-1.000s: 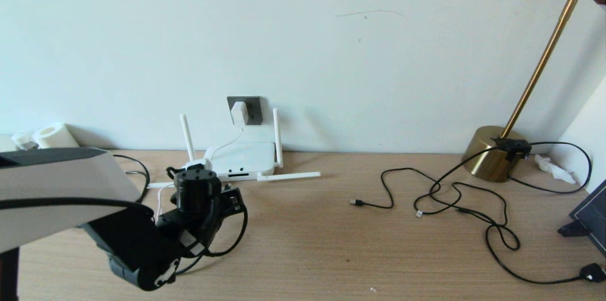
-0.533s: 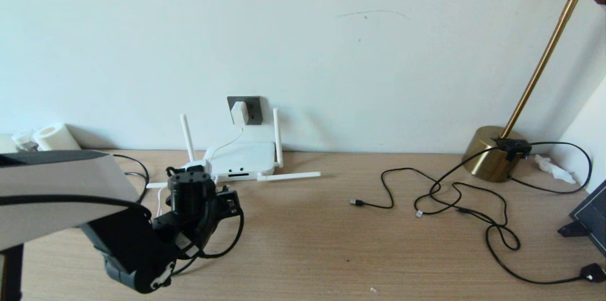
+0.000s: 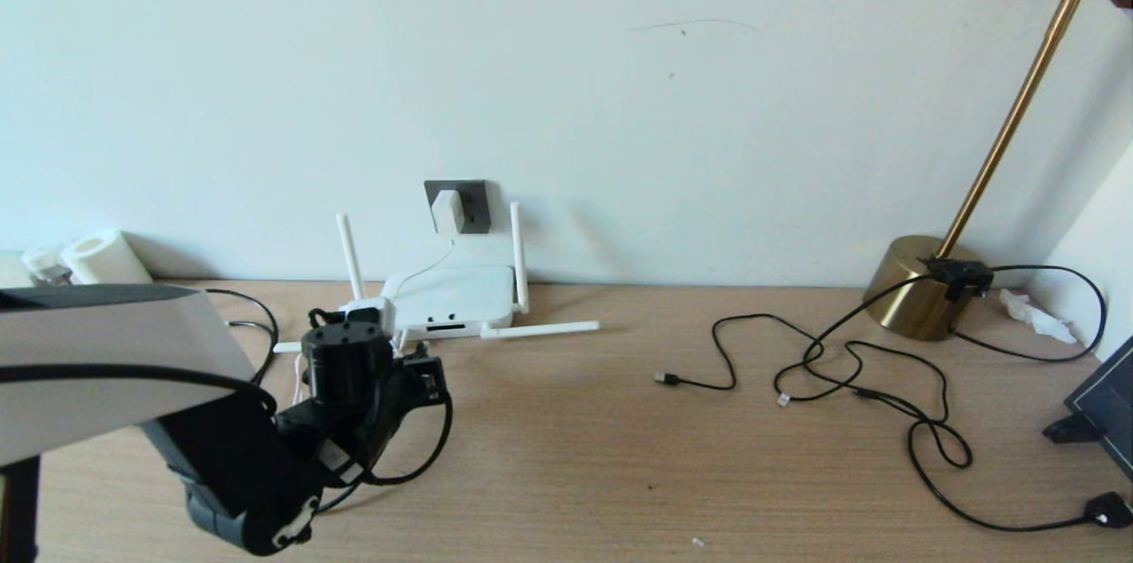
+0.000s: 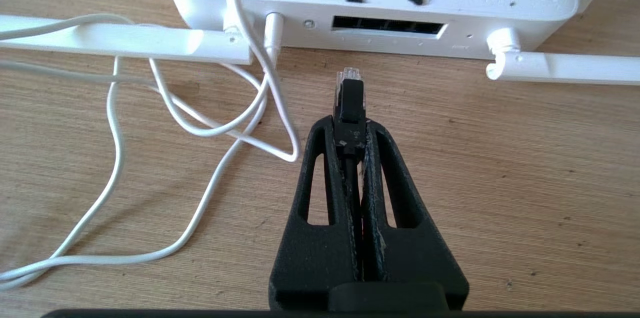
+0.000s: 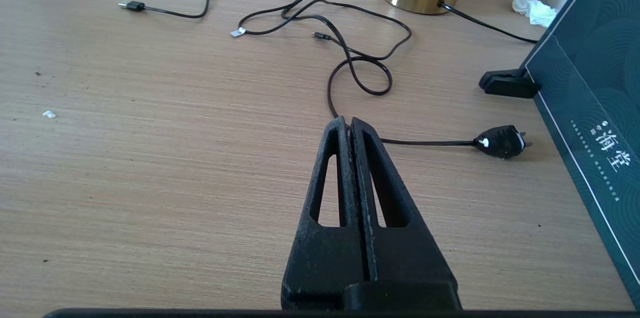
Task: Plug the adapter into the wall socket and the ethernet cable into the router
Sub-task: Align cable and router interface
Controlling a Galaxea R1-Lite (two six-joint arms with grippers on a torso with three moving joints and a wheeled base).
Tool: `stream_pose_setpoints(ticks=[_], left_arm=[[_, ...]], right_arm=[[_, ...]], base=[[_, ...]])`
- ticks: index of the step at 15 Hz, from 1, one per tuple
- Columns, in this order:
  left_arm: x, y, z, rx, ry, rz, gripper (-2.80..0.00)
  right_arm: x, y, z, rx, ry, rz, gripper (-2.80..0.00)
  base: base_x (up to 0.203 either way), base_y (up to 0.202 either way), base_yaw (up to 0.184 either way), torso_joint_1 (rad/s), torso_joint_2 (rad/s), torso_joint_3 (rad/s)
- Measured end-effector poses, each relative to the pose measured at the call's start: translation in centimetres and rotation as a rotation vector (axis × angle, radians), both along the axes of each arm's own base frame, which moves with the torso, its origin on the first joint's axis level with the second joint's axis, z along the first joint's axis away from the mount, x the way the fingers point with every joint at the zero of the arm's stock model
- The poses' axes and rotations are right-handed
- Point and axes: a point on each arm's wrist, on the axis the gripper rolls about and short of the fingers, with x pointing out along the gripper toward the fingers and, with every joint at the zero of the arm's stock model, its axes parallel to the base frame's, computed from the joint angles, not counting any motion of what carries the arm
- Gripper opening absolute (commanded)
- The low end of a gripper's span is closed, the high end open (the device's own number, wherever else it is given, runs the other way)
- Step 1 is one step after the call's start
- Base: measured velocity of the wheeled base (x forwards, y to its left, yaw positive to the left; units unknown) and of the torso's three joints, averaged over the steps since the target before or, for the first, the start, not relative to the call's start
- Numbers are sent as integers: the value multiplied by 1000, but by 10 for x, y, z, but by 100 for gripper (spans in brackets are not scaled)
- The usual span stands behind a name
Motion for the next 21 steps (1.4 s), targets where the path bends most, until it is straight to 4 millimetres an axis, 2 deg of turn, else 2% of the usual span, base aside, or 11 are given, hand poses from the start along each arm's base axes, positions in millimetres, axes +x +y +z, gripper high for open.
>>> stream_pose_setpoints(ticks=[21], left_arm=[[5, -1, -1, -6, -9, -12, -280]], right_arm=[[0, 0, 0, 0, 0, 0, -280]], base=[[0, 0, 0, 0, 0, 0]])
